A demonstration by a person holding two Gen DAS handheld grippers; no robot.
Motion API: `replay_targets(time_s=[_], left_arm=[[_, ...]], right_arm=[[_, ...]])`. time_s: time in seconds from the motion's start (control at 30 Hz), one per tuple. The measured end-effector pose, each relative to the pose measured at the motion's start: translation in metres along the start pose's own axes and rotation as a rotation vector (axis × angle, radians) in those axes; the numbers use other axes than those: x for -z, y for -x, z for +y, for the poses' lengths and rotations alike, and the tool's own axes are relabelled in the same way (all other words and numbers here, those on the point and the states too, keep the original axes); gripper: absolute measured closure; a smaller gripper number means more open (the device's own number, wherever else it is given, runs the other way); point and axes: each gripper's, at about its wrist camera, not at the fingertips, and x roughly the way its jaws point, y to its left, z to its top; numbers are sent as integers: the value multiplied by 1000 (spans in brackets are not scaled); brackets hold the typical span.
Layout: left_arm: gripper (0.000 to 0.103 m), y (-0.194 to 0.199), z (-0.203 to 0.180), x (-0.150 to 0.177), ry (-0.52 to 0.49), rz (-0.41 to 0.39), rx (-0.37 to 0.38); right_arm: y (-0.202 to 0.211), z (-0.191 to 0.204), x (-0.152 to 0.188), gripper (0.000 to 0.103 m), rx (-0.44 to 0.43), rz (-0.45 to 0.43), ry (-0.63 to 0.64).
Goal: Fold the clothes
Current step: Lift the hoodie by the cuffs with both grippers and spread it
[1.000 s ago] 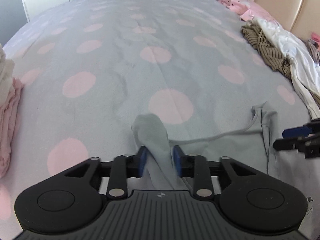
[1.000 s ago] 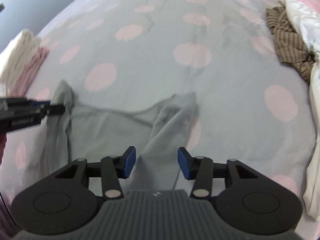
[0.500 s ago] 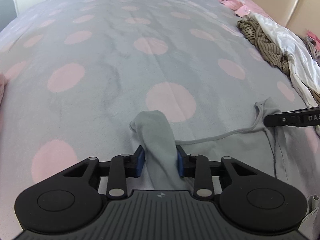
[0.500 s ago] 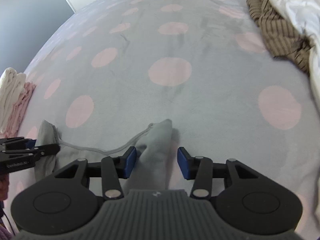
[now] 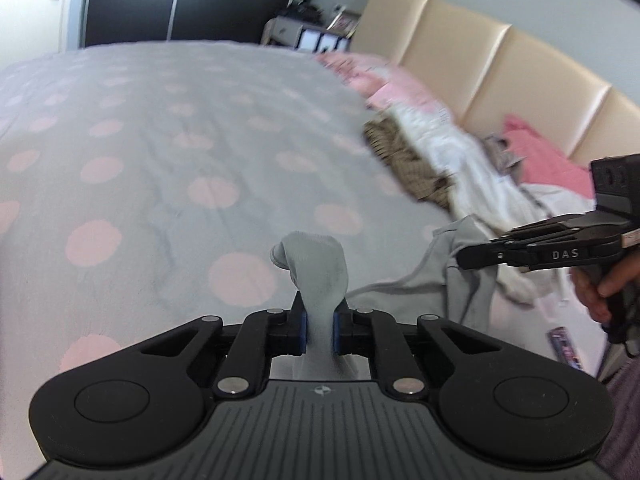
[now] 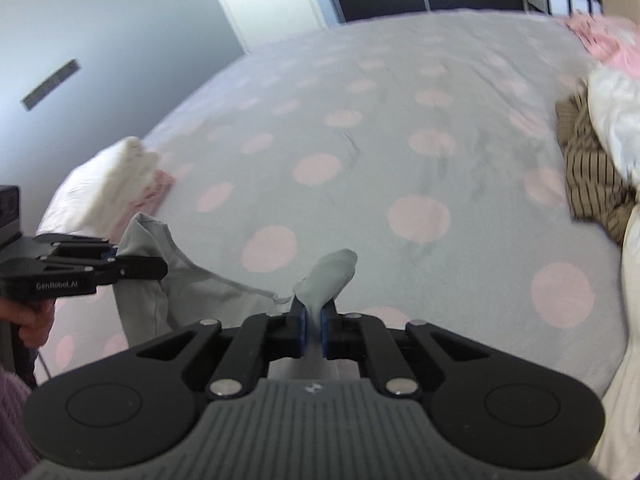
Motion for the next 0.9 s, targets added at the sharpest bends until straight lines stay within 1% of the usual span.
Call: replay_targets(time_s=[0.1, 0.17, 0.33, 0.4, 0.47, 0.63, 0.73, 0.9], left_arm=[[94, 29, -14, 13, -62, -38, 46], [94, 45, -23, 25, -105, -45, 80], [94, 73, -48, 61, -220, 3, 158], [94, 84, -58, 75, -266, 22, 190], [94, 88, -66, 90, -311, 66, 207], [94, 76, -83, 125, -430, 190, 191], [94, 68, -90, 147, -518, 253, 171], [93, 55, -97, 175, -650, 314, 137]], right_arm=[[35, 13, 12, 95, -55, -49, 70], [55, 21, 24, 95, -85, -70, 106], [94, 34, 66, 95, -152, -84, 198], [105, 40, 87, 95, -189, -76, 253], [109, 47, 105, 95, -206, -52, 312], [110, 66, 145, 95, -217, 36, 492], [102, 76, 164, 95, -190, 98, 622], [78, 84, 194, 94, -139, 189, 794]])
